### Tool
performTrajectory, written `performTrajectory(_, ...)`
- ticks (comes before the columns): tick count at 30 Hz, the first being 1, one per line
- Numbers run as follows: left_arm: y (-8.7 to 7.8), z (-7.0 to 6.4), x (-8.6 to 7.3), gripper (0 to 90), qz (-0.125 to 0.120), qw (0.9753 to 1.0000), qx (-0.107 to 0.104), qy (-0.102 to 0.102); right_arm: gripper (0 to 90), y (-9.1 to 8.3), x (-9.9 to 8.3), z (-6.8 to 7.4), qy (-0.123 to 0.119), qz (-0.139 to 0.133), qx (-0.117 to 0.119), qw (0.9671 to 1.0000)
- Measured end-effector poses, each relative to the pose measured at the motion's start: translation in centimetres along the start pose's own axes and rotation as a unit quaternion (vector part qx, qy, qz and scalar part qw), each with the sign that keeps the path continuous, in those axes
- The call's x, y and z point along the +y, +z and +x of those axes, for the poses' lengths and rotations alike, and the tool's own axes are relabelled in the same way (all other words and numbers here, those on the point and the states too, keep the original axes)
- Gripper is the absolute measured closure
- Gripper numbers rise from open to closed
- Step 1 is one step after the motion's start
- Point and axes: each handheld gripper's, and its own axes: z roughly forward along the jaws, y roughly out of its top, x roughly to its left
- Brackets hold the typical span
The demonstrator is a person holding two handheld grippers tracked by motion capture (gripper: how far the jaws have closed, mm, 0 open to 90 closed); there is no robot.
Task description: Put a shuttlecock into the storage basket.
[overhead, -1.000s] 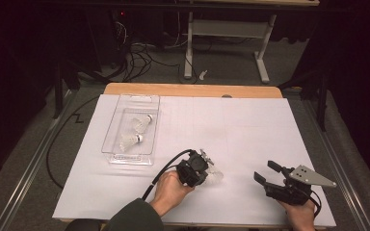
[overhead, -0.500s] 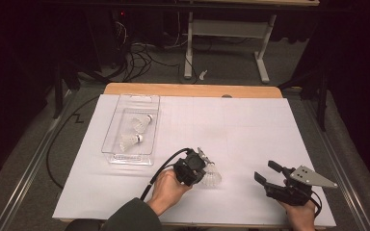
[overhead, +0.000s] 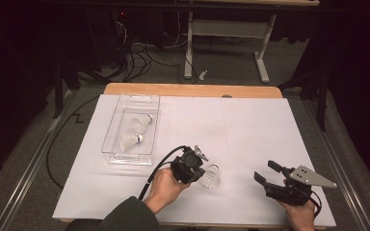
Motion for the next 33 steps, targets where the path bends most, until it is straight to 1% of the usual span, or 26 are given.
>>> performTrajectory(2,-0.1,0.0,0.0,90.0,-0.005,1.0000,-0.001,-0.002,30.2,0.0,0.0,0.0,0.000,0.000,0.000,1.0000)
performTrajectory(8,-0.4,0.2,-0.1,90.0,-0.015,0.9999,-0.007,0.001,30.1,0.0,0.0,0.0,0.000,-0.001,-0.001,1.0000)
performTrajectory(11,-0.7,0.3,-0.2,90.0,-0.024,0.9997,-0.010,-0.002,30.1,-0.1,0.0,-0.1,0.001,-0.002,-0.001,1.0000)
performTrajectory(13,-1.1,0.3,-0.3,90.0,-0.036,0.9993,-0.013,-0.005,30.1,-0.1,0.0,0.0,0.001,-0.003,0.000,1.0000)
performTrajectory(21,-1.9,0.7,-0.6,90.0,-0.051,0.9985,-0.019,-0.004,30.2,-0.1,0.0,0.0,-0.003,-0.003,0.000,1.0000)
performTrajectory(26,-2.1,1.1,-0.6,90.0,-0.065,0.9975,-0.027,-0.013,30.2,-0.2,0.1,0.1,-0.001,-0.005,-0.001,1.0000)
performTrajectory(30,-2.3,1.4,-0.6,90.0,-0.070,0.9969,-0.032,-0.016,30.1,-0.2,0.0,0.0,0.002,-0.006,-0.002,1.0000)
performTrajectory(33,-2.6,1.6,-0.5,90.0,-0.075,0.9966,-0.030,-0.018,30.1,-0.2,0.0,0.0,0.000,-0.005,-0.001,1.0000)
